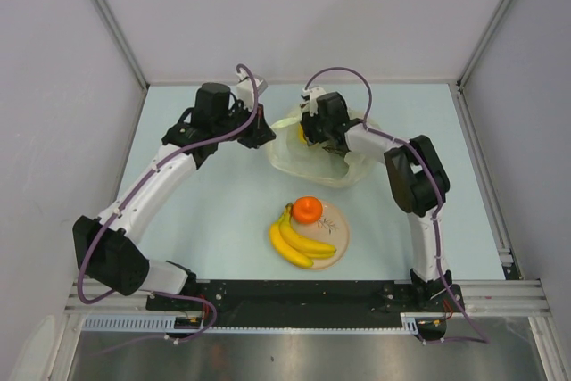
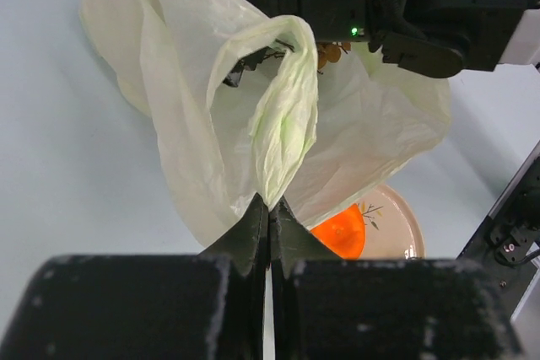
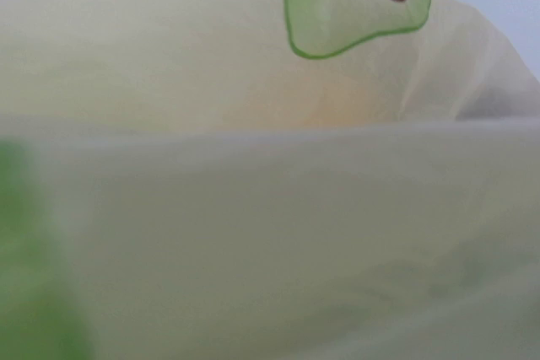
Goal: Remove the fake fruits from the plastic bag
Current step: Take out the fake fruit from the plastic bag.
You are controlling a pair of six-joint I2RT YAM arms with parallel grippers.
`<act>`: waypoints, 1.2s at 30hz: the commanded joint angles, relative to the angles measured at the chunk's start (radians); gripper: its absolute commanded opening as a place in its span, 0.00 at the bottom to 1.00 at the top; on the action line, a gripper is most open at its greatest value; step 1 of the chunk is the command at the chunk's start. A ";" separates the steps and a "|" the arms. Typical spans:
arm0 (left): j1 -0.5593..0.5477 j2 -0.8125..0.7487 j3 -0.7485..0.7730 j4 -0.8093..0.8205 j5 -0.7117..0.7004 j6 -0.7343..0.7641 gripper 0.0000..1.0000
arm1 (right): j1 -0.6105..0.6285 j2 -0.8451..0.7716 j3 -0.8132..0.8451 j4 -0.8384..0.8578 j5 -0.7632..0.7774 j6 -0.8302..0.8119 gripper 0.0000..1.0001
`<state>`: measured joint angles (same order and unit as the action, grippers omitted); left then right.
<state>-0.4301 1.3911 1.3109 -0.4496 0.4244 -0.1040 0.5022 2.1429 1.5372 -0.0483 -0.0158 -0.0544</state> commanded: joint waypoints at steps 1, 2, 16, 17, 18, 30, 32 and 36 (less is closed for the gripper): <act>-0.006 -0.030 -0.016 0.029 0.002 0.013 0.01 | 0.007 -0.138 0.005 -0.047 -0.081 -0.048 0.53; -0.007 -0.030 -0.019 0.037 0.004 0.012 0.00 | 0.009 -0.152 -0.002 -0.054 -0.088 -0.056 0.50; -0.001 -0.056 -0.047 0.057 -0.018 -0.003 0.00 | 0.052 -0.441 -0.161 -0.185 -0.179 -0.136 0.38; 0.002 -0.061 -0.053 0.060 -0.018 -0.006 0.00 | 0.052 -0.466 -0.175 -0.203 -0.188 -0.136 0.38; 0.004 -0.063 -0.058 0.066 -0.018 -0.011 0.00 | 0.052 -0.491 -0.211 -0.211 -0.199 -0.143 0.38; 0.016 -0.066 -0.084 0.084 0.008 -0.060 0.00 | 0.136 -0.922 -0.481 -0.326 -0.369 -0.367 0.36; 0.017 -0.063 -0.082 0.086 0.011 -0.068 0.00 | 0.182 -1.018 -0.567 -0.338 -0.349 -0.442 0.36; 0.016 -0.058 -0.078 0.084 0.016 -0.072 0.00 | 0.237 -1.161 -0.686 -0.378 -0.316 -0.524 0.36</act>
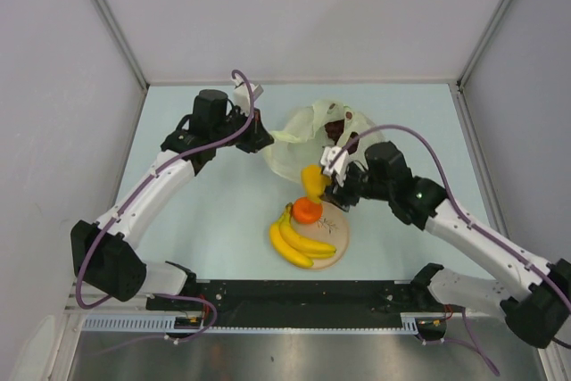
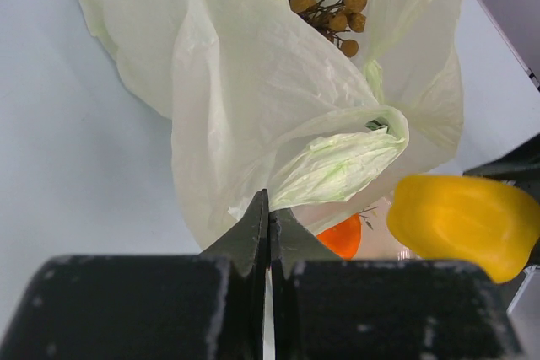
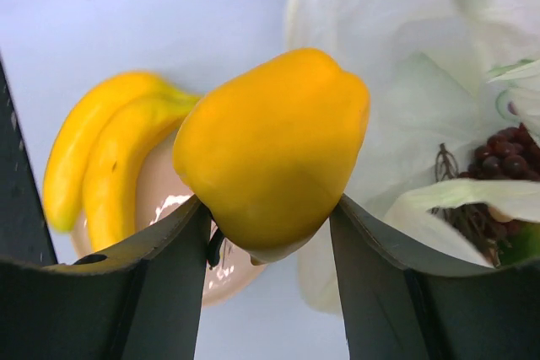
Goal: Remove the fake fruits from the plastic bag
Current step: Take out the fake fruit from the plastic bag, then place the fake fruit on the plate.
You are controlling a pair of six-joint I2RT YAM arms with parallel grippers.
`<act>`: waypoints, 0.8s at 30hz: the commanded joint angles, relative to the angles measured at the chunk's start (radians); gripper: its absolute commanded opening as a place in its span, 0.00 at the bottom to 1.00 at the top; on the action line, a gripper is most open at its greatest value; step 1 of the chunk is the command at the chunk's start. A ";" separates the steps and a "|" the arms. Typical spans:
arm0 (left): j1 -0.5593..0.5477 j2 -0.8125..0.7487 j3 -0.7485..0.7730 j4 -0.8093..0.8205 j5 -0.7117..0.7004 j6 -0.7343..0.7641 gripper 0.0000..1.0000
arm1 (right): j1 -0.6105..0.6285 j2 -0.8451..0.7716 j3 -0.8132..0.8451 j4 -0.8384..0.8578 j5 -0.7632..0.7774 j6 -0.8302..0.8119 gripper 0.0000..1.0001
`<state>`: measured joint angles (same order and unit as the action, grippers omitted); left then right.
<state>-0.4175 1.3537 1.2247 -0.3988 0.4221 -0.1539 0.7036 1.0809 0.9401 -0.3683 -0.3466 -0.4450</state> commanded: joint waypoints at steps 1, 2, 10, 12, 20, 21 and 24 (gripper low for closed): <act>0.003 -0.019 0.010 0.035 0.018 -0.024 0.00 | 0.045 -0.142 -0.109 -0.069 0.026 -0.139 0.36; 0.003 -0.018 0.012 0.032 0.018 -0.024 0.00 | 0.046 -0.157 -0.141 -0.073 0.032 -0.142 0.36; -0.006 -0.005 0.016 0.031 0.021 -0.029 0.00 | 0.046 -0.240 -0.260 -0.093 0.069 -0.178 0.35; -0.007 -0.004 0.018 0.029 0.021 -0.029 0.00 | 0.046 -0.243 -0.288 -0.092 0.080 -0.182 0.35; -0.009 -0.004 0.018 0.025 0.011 -0.019 0.00 | 0.045 -0.243 -0.373 -0.064 0.084 -0.218 0.35; -0.009 -0.005 0.018 0.023 0.009 -0.018 0.00 | 0.045 -0.239 -0.379 -0.054 0.080 -0.219 0.35; -0.009 -0.004 0.016 0.023 0.007 -0.015 0.00 | 0.048 -0.225 -0.400 -0.029 0.051 -0.245 0.35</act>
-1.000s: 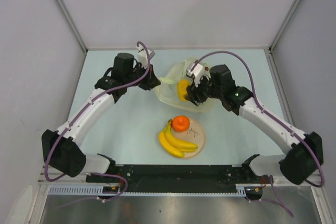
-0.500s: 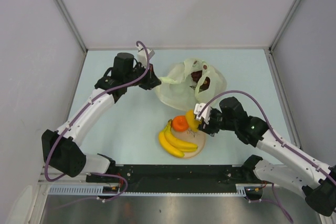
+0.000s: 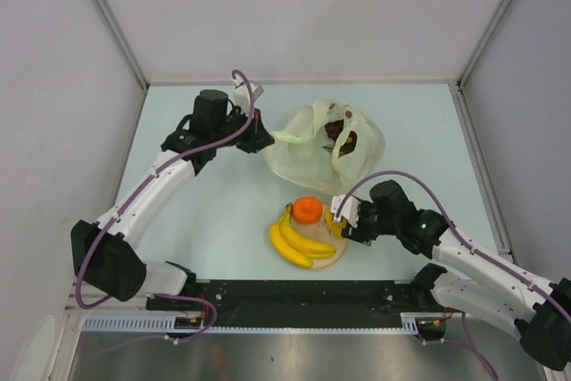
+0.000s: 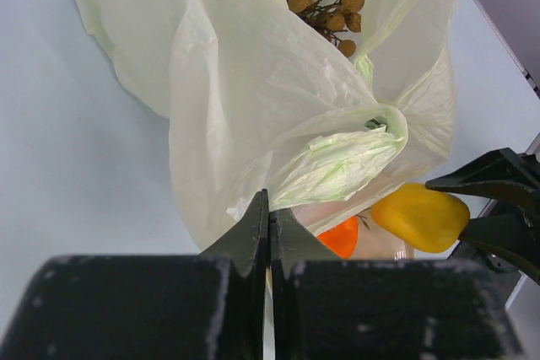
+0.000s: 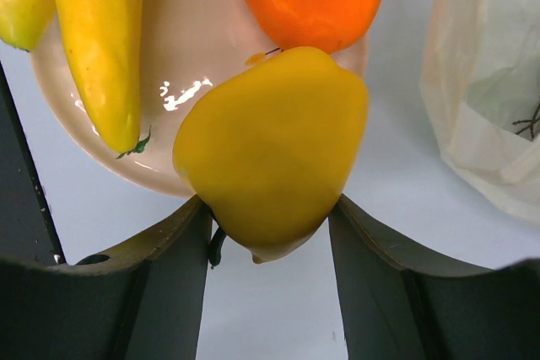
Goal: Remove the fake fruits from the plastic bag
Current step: Place the fake fruit on the plate.
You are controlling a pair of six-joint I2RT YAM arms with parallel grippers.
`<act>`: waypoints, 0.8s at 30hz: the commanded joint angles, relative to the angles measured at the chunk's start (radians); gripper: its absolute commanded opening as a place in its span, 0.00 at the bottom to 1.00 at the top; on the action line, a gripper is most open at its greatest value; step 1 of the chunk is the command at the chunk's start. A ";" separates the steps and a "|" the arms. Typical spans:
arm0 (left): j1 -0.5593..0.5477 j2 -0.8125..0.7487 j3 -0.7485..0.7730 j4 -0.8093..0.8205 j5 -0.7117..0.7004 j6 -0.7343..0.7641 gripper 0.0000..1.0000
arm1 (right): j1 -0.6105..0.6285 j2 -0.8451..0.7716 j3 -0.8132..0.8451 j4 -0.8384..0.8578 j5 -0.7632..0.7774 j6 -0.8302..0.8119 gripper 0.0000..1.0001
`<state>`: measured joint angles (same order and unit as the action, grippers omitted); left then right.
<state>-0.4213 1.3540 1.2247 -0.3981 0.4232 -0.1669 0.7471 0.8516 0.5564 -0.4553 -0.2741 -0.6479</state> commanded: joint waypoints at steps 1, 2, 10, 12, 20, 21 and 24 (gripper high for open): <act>-0.005 -0.004 0.015 0.019 0.006 0.000 0.00 | 0.003 0.006 -0.022 0.067 -0.030 -0.050 0.35; -0.005 -0.004 0.015 0.021 0.005 0.000 0.00 | 0.005 0.010 -0.029 0.073 -0.037 -0.068 0.35; -0.008 0.007 0.019 0.013 -0.001 0.006 0.00 | 0.029 0.131 -0.042 0.144 -0.135 -0.199 0.34; -0.010 0.010 0.022 0.010 -0.004 0.009 0.01 | 0.032 0.147 -0.042 0.155 -0.154 -0.238 0.34; -0.017 0.014 0.019 0.010 -0.009 0.018 0.01 | 0.021 0.187 -0.053 0.148 -0.232 -0.392 0.35; -0.017 0.016 0.018 0.008 -0.009 0.018 0.00 | 0.015 0.194 -0.058 0.158 -0.240 -0.403 0.35; -0.017 0.019 0.024 0.008 -0.009 0.020 0.00 | 0.006 0.211 -0.065 0.185 -0.263 -0.444 0.36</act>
<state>-0.4305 1.3689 1.2247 -0.4026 0.4206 -0.1642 0.7654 1.0409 0.5045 -0.3210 -0.4713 -0.9932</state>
